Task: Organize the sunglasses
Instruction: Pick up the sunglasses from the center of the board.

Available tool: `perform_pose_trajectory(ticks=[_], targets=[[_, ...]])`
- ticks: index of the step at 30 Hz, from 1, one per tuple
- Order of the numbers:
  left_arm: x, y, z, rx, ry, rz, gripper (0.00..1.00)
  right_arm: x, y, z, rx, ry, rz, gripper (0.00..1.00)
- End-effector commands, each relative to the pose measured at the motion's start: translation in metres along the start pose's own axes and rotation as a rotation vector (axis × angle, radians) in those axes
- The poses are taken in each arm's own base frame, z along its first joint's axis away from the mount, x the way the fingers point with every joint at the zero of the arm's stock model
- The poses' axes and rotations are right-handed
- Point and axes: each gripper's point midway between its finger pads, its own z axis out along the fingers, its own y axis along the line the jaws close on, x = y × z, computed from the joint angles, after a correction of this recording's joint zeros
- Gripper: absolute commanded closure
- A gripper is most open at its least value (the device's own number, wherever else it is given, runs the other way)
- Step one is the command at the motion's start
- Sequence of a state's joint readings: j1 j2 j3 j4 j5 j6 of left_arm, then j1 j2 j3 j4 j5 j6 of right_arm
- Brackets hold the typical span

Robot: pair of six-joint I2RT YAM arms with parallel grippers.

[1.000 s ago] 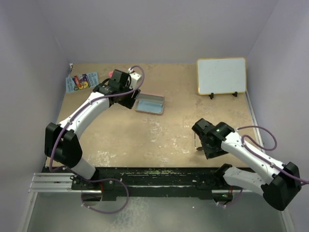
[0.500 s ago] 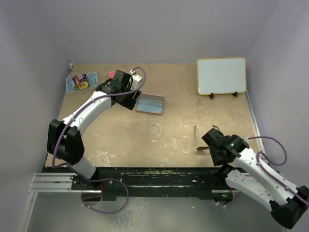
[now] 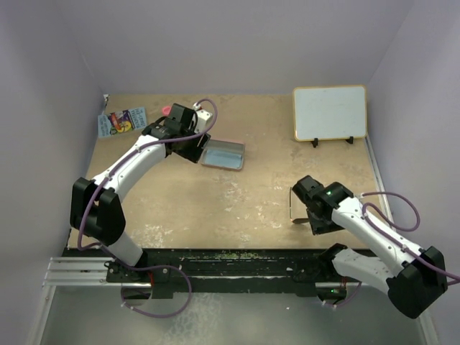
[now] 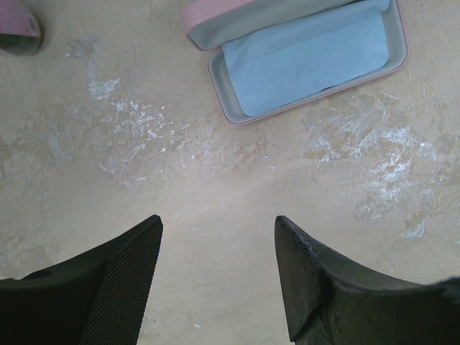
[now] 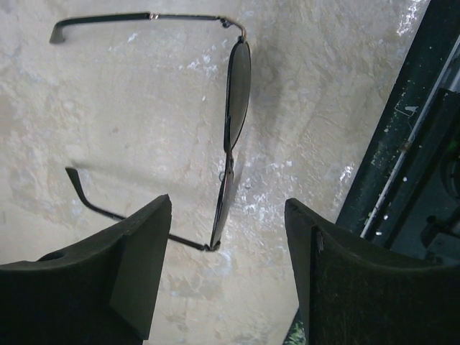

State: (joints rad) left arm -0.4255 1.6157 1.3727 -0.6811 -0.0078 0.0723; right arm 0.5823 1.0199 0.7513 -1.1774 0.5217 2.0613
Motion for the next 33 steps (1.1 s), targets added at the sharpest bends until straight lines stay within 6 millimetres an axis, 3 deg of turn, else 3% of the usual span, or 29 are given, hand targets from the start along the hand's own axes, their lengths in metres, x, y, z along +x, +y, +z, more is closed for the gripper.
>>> perform_pose_trajectory(ticks=[1,12,20,29,33], targets=[[-0.021,0.004,-0.013,-0.007,-0.061,0.01,0.32,-0.006,-0.002,0.02,0.039,-0.023,0.088,0.33],[-0.018,0.005,-0.01,-0.01,-0.055,0.012,0.32,0.0,0.017,0.032,0.022,-0.006,0.032,0.48],[-0.016,0.005,-0.01,-0.012,-0.047,0.017,0.32,0.005,0.015,0.044,0.047,-0.002,0.02,0.54],[-0.013,0.004,-0.004,-0.004,-0.033,0.018,0.32,-0.003,0.023,0.035,0.019,-0.017,-0.02,0.66],[-0.012,0.003,-0.003,-0.001,-0.027,0.02,0.32,-0.003,0.028,0.035,0.007,-0.017,-0.041,0.76]])
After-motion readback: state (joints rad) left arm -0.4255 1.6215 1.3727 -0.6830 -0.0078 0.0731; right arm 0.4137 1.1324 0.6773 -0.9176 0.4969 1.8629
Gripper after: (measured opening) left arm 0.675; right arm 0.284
